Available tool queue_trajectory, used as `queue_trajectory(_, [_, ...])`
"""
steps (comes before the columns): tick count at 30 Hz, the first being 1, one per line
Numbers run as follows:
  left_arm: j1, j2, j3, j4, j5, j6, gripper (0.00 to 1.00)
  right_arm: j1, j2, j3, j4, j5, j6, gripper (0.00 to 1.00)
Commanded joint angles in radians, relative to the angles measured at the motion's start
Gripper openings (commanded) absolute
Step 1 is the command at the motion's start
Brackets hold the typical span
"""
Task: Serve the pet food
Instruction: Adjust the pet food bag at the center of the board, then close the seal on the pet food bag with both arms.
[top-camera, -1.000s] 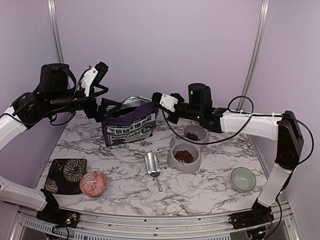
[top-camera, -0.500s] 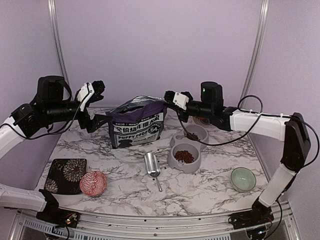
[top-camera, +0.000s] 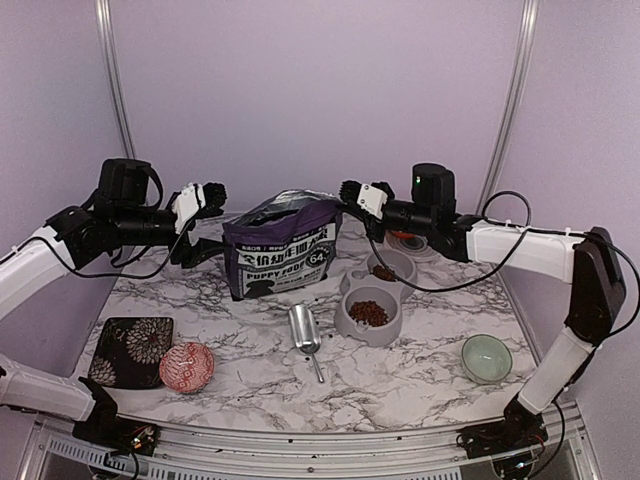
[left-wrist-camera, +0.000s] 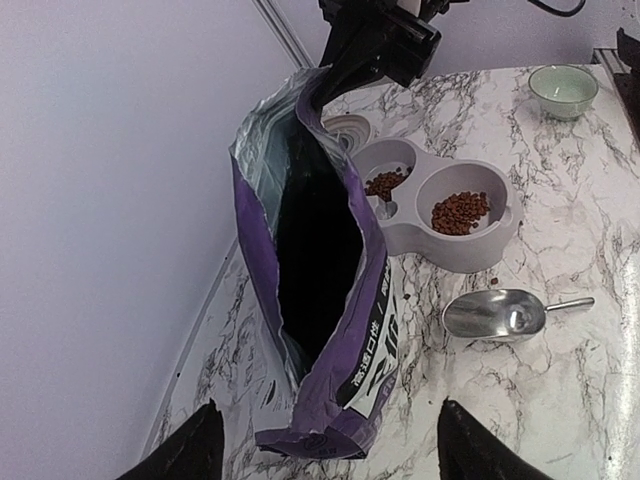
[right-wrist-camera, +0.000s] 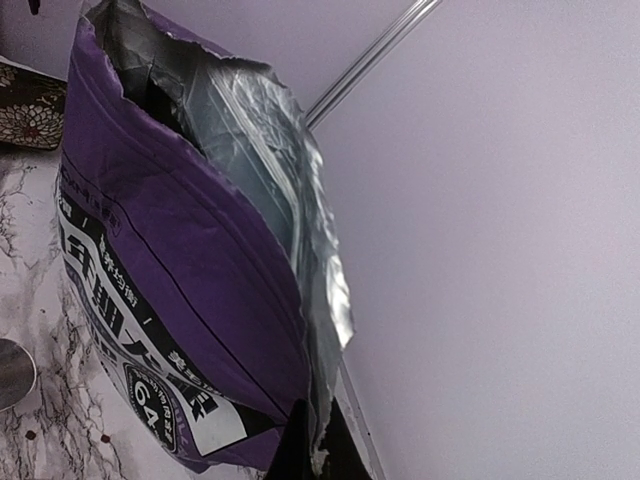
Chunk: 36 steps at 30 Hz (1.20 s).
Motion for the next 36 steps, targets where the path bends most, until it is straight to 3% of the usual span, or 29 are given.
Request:
queue_trajectory(1, [0.002,0.057,-0.006,0.093,-0.013,0.032,0.7,-0.007,-0.044,0.024,0.157,-0.044,0.0,0.0])
queue_trajectory(4, [0.002,0.08,0.004,0.106,0.004,0.03,0.64,-0.006,-0.041,0.016,0.162,-0.048,0.0,0.0])
queue_trajectory(11, [0.001,0.116,0.027,0.12,0.071,0.017,0.36,-0.011,-0.035,0.005,0.181,-0.063,-0.001,0.0])
queue_trajectory(16, [0.0,0.135,0.033,0.126,0.083,0.018,0.24,-0.014,-0.032,0.007,0.183,-0.075,0.0,0.0])
queue_trajectory(20, [0.001,0.147,0.04,0.133,0.08,0.017,0.0,-0.016,-0.031,0.004,0.183,-0.077,-0.001,0.0])
queue_trajectory(27, [0.0,0.13,0.071,0.162,-0.1,-0.093,0.0,-0.053,-0.053,0.017,0.149,-0.032,0.008,0.0])
queue_trajectory(36, [0.002,0.124,0.111,0.19,-0.456,-0.191,0.0,-0.11,-0.116,0.004,0.086,-0.054,0.004,0.0])
